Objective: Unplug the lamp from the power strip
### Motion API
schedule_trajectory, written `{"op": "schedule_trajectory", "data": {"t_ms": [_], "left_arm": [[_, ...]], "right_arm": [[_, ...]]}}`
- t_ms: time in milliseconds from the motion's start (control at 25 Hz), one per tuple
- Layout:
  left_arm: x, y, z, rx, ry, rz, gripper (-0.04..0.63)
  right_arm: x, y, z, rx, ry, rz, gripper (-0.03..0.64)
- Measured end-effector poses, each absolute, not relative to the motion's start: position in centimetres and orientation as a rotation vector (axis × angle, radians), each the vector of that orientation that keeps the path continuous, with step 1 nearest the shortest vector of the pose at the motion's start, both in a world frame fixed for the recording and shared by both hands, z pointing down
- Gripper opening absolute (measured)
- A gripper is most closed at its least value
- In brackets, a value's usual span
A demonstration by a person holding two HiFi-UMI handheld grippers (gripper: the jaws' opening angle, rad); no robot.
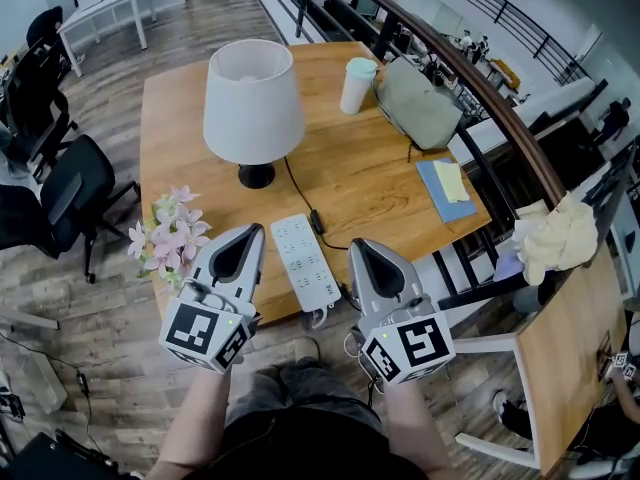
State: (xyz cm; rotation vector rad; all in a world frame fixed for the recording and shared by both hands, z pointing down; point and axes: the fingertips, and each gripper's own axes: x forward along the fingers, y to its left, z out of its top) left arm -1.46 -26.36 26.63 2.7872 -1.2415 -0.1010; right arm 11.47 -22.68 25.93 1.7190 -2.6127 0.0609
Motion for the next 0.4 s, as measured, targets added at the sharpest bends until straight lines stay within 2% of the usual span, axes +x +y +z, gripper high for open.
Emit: {"op": "schedule_trajectory", "data": {"t_ms": [400], "left_arm": [[-1.48,-26.66,26.62,2.789,-1.235,-0.102,-0.003]], "right_arm": [[11.52,-23.17,25.98,1.725,-2.627,0.089,0.006]]}}
